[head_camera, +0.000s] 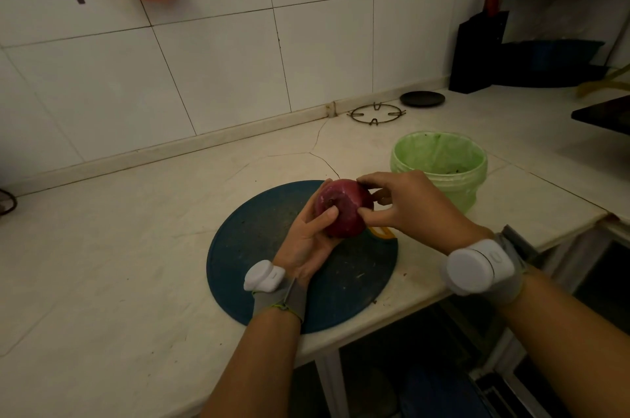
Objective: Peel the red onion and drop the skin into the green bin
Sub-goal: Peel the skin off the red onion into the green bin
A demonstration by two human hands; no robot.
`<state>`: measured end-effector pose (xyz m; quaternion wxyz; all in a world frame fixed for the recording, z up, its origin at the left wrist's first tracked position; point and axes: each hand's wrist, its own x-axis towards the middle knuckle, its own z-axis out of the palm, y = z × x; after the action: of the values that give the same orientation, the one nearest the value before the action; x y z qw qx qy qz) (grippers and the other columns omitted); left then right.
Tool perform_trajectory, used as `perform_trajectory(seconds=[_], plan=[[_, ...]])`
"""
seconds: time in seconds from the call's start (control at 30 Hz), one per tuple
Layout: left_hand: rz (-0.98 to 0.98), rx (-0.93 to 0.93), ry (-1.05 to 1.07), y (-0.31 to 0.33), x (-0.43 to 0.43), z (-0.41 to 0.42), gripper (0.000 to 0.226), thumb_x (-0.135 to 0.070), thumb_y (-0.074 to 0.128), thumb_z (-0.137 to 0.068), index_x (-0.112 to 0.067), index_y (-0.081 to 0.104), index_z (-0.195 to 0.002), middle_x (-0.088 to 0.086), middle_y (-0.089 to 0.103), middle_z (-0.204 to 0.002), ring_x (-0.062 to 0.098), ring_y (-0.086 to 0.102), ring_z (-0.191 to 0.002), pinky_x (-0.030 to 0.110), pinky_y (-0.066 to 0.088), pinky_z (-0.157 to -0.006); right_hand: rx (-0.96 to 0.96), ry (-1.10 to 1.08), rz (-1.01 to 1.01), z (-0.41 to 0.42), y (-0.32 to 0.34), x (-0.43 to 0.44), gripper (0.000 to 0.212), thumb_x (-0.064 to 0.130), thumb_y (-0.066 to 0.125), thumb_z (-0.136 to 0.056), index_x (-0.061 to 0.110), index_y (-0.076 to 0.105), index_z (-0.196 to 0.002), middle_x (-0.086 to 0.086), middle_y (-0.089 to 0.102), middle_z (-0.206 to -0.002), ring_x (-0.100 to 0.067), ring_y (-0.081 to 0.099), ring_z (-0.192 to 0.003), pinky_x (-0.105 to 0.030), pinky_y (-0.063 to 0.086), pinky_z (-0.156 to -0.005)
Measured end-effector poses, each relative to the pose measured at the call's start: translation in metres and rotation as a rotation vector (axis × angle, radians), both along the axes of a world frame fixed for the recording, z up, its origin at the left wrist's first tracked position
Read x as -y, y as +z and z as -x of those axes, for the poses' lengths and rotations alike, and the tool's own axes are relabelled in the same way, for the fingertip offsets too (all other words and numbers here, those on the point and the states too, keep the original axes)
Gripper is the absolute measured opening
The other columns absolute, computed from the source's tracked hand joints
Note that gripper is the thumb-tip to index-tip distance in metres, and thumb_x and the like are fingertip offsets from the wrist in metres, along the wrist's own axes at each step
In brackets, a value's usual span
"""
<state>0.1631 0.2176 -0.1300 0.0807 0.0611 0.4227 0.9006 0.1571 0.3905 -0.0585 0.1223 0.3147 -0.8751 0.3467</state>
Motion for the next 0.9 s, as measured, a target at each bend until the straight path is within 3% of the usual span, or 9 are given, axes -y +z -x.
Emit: perform_trajectory(seconds=[0.37,0.6,0.73,0.83,0.9], plan=[[0.021,-0.015,-0.006,-0.001,0.000,0.000,0.089,-0.019,0.092,-0.047,-0.022,0.056,-0.127,0.015,0.050,-0.135,0.034,0.053,-0.121,0.045,0.054,-0.083,-0.105,-0.050,-0.192,0.004,-0.002,0.004,0.040,0.021,0.068,-0.075,0.008,0.063,-0.113,-0.011,0.071,-0.092,-0.025,0.066,-0.083,-0.040,0.053,-0.077],[0.019,-0.016,0.004,0.000,0.000,0.000,0.089,-0.020,0.093,-0.046,-0.021,0.056,-0.127,0.012,0.054,-0.131,0.030,0.056,-0.117,0.044,0.054,-0.083,-0.186,-0.055,-0.300,0.012,-0.007,0.005,0.029,0.019,0.060,-0.077,0.005,0.063,-0.102,-0.013,0.068,-0.079,-0.028,0.063,-0.072,-0.041,0.051,-0.069],[0.014,-0.024,-0.011,-0.001,-0.001,0.000,0.089,-0.021,0.093,-0.046,-0.021,0.055,-0.127,0.011,0.054,-0.131,0.031,0.053,-0.120,0.045,0.054,-0.085,-0.184,-0.044,-0.203,0.011,-0.006,-0.001,0.032,0.006,0.058,-0.079,0.010,0.067,-0.110,-0.009,0.072,-0.084,-0.021,0.066,-0.073,-0.033,0.053,-0.072],[-0.018,-0.025,-0.012,0.000,0.000,0.000,0.083,-0.022,0.093,-0.046,-0.023,0.060,-0.122,0.010,0.056,-0.129,0.031,0.055,-0.118,0.046,0.053,-0.086,-0.067,-0.089,0.080,0.006,-0.005,-0.005,0.028,0.007,0.059,-0.084,0.016,0.069,-0.108,0.006,0.069,-0.093,-0.006,0.065,-0.078,-0.009,0.049,-0.073],[-0.028,-0.022,-0.007,0.000,0.000,0.000,0.086,-0.023,0.093,-0.045,-0.023,0.058,-0.124,0.011,0.054,-0.131,0.032,0.054,-0.119,0.048,0.052,-0.088,0.057,-0.074,0.275,0.003,-0.007,-0.004,0.022,0.013,0.065,-0.083,0.019,0.068,-0.104,0.008,0.069,-0.099,-0.004,0.066,-0.085,-0.013,0.052,-0.078]])
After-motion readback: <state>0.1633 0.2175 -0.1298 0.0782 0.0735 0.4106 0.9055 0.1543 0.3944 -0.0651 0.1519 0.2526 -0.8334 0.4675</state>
